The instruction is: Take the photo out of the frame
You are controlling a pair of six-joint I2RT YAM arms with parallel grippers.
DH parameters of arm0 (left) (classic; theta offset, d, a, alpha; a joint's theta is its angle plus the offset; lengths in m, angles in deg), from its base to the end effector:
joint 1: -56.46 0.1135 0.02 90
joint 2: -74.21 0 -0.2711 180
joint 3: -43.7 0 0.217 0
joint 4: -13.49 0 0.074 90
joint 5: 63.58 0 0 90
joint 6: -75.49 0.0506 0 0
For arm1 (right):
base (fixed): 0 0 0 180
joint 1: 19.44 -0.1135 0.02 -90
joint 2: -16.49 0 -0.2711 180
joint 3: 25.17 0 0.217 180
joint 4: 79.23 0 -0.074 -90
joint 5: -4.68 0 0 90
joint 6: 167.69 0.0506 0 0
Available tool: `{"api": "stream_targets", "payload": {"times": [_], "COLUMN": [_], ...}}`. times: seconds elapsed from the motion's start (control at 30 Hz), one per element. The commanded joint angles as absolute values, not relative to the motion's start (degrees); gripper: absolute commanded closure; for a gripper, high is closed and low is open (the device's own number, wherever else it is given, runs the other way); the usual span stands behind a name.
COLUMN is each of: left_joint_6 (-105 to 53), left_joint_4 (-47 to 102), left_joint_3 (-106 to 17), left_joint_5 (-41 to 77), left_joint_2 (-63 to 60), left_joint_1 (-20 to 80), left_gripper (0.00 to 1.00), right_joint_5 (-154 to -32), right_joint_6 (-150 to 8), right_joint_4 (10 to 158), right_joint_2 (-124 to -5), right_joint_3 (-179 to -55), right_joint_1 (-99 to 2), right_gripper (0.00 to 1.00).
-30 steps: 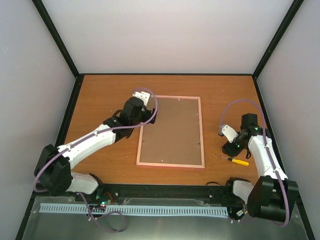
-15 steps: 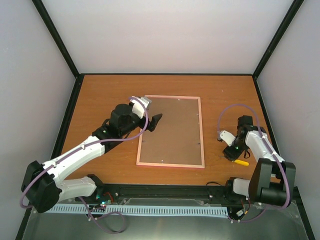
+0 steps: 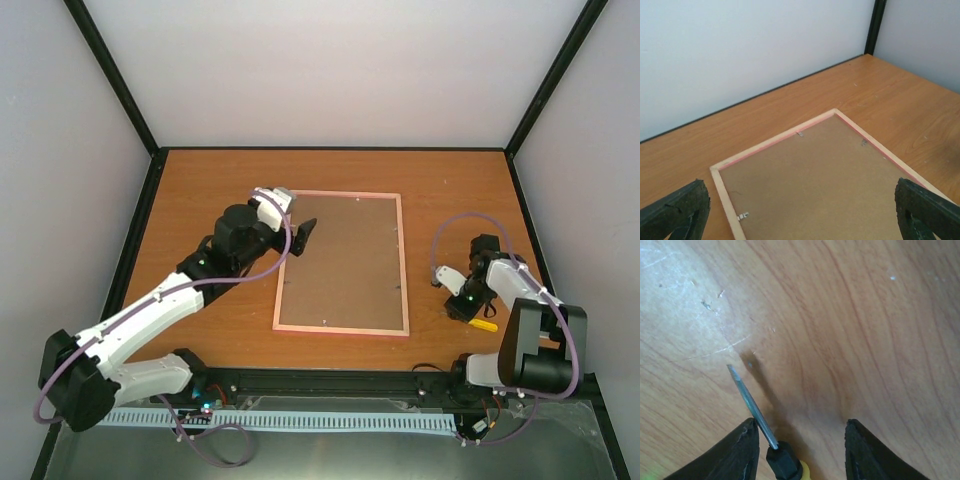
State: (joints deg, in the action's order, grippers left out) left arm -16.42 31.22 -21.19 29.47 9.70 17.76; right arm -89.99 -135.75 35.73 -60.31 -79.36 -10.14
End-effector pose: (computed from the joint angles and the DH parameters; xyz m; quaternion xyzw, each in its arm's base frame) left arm 0.1884 -0.1474 0.3225 0.2392 0.7692 -0.1854 0.5628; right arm 0.1620 -0.0224 0.1697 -0.4131 0.9095 0.0225 0.0396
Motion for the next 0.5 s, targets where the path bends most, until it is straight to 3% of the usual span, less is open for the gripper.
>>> {"api": "stream_targets", "payload": {"times": [0.0,0.17,0.3,0.47], "left_joint_6": [-14.3,-22.9,-21.2,-21.6], "left_joint_4": [27.5,25.1,34.1,27.8], "left_joint_3": [-20.0,-16.9,-25.1,-20.4], "left_joint_5": [33.0,51.0,48.8,45.5], "left_joint_2": [13.7,13.5,8.1,11.5], "left_joint_1": [17.5,17.8,17.8,17.8], "left_gripper": [0.00,0.00,0.00,0.00], "right_joint_5": [-91.5,-92.8,-95.3,-102.0], "right_joint_6": [-135.4,-132.1,-129.2,-124.2], "right_joint_4": [38.2,38.9,39.1,35.6], "right_joint_2": [-61.9,-64.8,-66.3,-66.7], "right_joint_3": [-79.0,-80.5,-83.4,-89.4], "right_joint_1": [-11.0,-12.1,-12.7,-13.6], "right_gripper": [0.55,0.71,0.87,0.97]}}
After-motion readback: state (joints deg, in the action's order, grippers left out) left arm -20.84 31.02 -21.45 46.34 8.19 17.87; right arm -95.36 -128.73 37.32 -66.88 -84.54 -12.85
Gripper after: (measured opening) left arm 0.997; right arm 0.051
